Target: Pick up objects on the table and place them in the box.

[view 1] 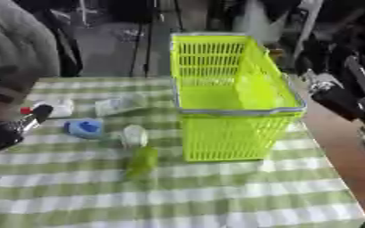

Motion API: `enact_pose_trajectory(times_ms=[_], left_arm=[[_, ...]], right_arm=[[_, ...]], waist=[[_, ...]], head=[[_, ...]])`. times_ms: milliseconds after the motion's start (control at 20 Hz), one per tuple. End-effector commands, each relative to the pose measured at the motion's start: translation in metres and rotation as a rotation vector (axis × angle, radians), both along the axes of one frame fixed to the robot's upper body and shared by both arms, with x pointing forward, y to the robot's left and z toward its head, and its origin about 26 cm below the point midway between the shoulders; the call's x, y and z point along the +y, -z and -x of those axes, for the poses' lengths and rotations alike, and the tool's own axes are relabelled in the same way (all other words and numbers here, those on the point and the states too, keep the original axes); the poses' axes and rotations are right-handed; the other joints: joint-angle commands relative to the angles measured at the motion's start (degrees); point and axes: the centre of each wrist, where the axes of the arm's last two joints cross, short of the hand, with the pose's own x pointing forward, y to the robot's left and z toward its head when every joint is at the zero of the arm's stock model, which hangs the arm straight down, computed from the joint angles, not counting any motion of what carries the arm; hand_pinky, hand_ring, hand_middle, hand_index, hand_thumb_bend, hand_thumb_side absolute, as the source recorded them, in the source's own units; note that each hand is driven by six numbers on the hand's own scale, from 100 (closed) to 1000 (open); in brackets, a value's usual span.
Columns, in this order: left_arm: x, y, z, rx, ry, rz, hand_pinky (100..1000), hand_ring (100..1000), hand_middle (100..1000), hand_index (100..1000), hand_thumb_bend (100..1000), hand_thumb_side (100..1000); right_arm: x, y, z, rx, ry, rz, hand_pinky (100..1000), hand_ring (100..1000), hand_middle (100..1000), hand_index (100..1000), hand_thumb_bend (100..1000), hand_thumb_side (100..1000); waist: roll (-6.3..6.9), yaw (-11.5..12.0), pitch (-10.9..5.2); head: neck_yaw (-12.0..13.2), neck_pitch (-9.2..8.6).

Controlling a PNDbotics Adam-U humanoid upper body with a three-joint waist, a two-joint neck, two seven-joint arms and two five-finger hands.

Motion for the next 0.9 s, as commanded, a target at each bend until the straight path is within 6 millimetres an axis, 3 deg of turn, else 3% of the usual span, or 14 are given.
enact_pose_trajectory(times_ms=[50, 300, 650, 900], left_arm=[[0.0006, -0.0083, -0.0001, -0.020, 0.006, -0.024, 729, 984, 620, 899, 671, 434], [0.0003, -0.0085, -0.0002, -0.020, 0.006, -0.027, 729, 983, 617, 899, 671, 434], [0.0002, -0.0083, -0.0004, -0.016, 0.007, -0.030, 731, 984, 612, 900, 665, 438], [-0.0007, -0.0083, -0.0011, -0.013, 0.008, -0.034, 730, 983, 610, 899, 664, 444]], right_arm=[[-0.0037, -0.0081, 0.0001, -0.022, 0.001, 0.016, 614, 570, 697, 855, 270, 574], [-0.0032, -0.0083, 0.0001, -0.023, -0.001, 0.016, 614, 570, 697, 855, 270, 574], [-0.0037, -0.0083, 0.0001, -0.023, 0.001, 0.017, 614, 570, 697, 855, 268, 574], [-0.0038, -0.0081, 0.0002, -0.022, 0.000, 0.019, 614, 570, 697, 856, 268, 574]], waist=[[0.17, -0.01, -0.48], [0.20, 0.00, -0.49], [0.21, 0.17, -0.40], [0.20, 0.23, -0.21]], head=[[0.12, 0.61], [0.79, 1.21], [4.36, 2.28], [4.59, 2.61]])
